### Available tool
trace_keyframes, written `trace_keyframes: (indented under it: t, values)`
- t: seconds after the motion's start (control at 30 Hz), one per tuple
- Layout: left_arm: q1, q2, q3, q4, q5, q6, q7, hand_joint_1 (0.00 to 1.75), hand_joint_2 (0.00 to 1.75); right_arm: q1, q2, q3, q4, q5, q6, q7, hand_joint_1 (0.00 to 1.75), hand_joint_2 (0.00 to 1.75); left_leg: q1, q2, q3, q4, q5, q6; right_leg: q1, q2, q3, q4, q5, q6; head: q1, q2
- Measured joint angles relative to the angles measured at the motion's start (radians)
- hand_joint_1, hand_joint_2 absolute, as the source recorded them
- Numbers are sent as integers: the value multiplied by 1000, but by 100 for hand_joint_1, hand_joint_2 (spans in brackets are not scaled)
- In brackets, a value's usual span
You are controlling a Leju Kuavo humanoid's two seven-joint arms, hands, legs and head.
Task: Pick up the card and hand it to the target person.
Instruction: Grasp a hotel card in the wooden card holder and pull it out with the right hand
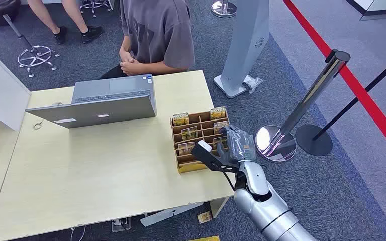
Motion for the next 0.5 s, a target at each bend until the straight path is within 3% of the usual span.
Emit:
trace_keyframes:
  t: [0.5]
  values:
    - [0, 0, 0, 0, -6, 2, 6, 0, 0, 0, -1, 9, 0, 25, 34, -3, 91, 175, 0, 0, 0, 0, 0, 0, 0, 0, 0, 1, 0, -1, 0, 0]
